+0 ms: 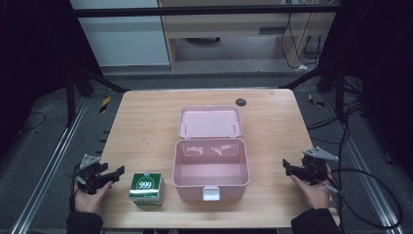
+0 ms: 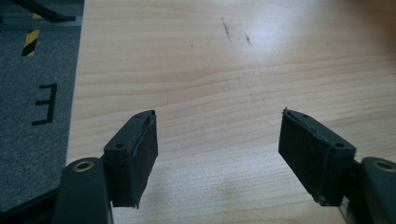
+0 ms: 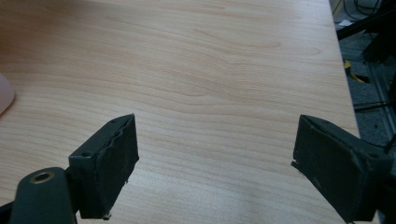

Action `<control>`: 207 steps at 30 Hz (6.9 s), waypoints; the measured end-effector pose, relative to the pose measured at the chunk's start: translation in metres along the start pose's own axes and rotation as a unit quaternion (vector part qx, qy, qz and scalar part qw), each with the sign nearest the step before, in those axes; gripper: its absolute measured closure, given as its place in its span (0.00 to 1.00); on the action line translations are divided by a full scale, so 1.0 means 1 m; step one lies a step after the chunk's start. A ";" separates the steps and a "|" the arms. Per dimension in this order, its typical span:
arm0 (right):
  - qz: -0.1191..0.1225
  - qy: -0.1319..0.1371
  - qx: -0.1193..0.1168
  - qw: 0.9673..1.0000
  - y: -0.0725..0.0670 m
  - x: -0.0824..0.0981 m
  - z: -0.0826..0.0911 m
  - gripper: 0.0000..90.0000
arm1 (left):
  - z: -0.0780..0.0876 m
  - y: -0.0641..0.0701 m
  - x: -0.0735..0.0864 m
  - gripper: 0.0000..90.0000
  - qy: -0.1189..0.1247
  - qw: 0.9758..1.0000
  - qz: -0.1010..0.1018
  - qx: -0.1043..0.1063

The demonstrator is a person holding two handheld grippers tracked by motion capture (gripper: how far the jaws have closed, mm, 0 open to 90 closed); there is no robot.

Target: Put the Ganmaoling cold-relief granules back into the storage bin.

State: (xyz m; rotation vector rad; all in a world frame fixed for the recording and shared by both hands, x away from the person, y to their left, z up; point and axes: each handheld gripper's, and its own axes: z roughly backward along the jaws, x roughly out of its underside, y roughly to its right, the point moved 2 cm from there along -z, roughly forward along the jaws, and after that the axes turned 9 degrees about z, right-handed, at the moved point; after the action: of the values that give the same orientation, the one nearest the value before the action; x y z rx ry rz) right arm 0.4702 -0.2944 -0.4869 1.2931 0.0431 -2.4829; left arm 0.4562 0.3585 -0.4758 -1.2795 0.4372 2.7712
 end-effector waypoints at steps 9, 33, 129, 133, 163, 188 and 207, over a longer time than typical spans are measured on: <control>0.001 0.001 0.009 1.000 -0.001 -0.002 0.007 0.17 | 0.019 0.014 -0.015 0.39 0.004 0.998 -0.041 0.045; 0.014 -0.008 0.009 1.000 -0.005 0.000 0.009 0.16 | 0.056 0.053 -0.068 0.40 -0.087 0.957 -0.239 0.139; 0.061 -0.061 -0.002 0.996 -0.010 0.006 -0.006 0.02 | -0.029 0.130 -0.021 0.06 -0.287 0.767 -0.504 0.275; 0.062 -0.064 -0.002 0.996 -0.010 0.006 -0.006 0.02 | -0.032 0.128 -0.018 0.06 -0.292 0.767 -0.499 0.278; 0.070 -0.073 -0.011 0.995 -0.011 0.007 -0.008 0.02 | -0.018 0.125 -0.032 0.17 -0.289 0.774 -0.491 0.276; 0.069 -0.072 -0.012 0.995 -0.012 0.007 -0.009 0.03 | 0.038 0.150 -0.100 0.17 -0.241 0.799 -0.486 0.262; 0.069 -0.072 -0.012 0.995 -0.011 0.007 -0.009 0.03 | 0.045 0.185 -0.131 0.17 -0.243 0.790 -0.501 0.257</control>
State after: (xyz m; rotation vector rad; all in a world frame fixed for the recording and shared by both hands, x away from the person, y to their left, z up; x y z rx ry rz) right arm 0.4702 -0.2843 -0.4992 1.0655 -0.0500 -2.4414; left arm 0.4779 0.2022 -0.3067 -0.3986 0.2961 1.7499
